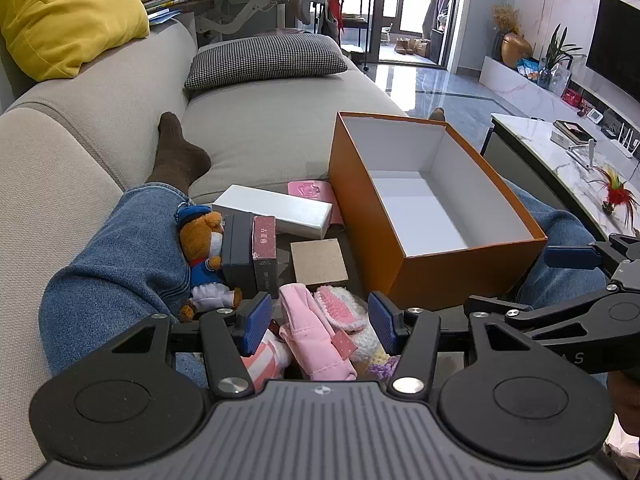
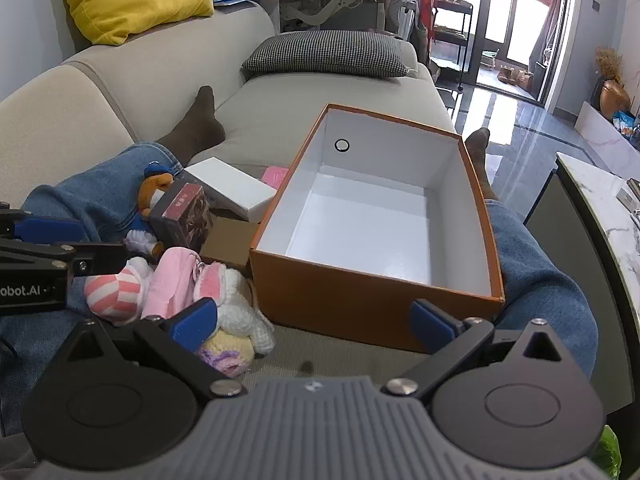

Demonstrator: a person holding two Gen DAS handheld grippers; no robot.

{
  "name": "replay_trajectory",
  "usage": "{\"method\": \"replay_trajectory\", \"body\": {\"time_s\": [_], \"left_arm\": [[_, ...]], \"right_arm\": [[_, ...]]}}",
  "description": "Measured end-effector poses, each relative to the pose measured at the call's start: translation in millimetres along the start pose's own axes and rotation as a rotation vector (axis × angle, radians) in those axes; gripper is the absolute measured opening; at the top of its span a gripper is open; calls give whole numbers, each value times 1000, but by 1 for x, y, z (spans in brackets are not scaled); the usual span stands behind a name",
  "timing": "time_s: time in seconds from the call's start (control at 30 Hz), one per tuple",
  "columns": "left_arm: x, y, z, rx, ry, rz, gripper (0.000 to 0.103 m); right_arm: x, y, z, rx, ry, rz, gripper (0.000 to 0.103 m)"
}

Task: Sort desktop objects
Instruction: 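Move the left tool down to the pink pouch and bunny plush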

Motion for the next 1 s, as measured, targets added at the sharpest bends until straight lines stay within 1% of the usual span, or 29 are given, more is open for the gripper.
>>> {"method": "replay_trajectory", "body": {"time_s": [0.4, 0.63, 0.73, 0.8, 0.83, 0.87, 0.97, 1.0], "left_arm": [[-2, 1, 2, -5, 7, 1, 63], [-6, 3, 5, -18, 21, 14, 63], [-8, 2, 8, -36, 29, 28, 63], [-11, 0, 9, -46, 50, 58, 63], [-12, -1, 10, -51, 61, 70, 62], [-13, -3, 10, -58, 68, 77, 61], [-17, -13, 11, -86, 94, 90, 59], [-19, -17, 12, -96, 104, 96, 59]], "right_arm": [[-3, 0, 0, -5, 0, -9, 102], [-1, 1, -1, 5, -29, -81, 100], [-2, 1, -1, 21, -35, -117, 87], [-5, -3, -1, 6, -30, -150, 79], [-7, -4, 0, -3, -25, -159, 71], [-10, -8, 1, -21, -12, -169, 65], [-18, -15, 4, -59, 28, -201, 57], [-22, -17, 4, -67, 44, -214, 57]]}}
Point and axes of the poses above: each gripper's, at about its wrist camera, not at the fingertips, and y roughly against the way its jaws point, x to its right, z to its underside, the point moved 4 cm from there along -y, roughly the way its jaws point, and after that the axes turned 13 degrees about z, right-handed, at the moved point
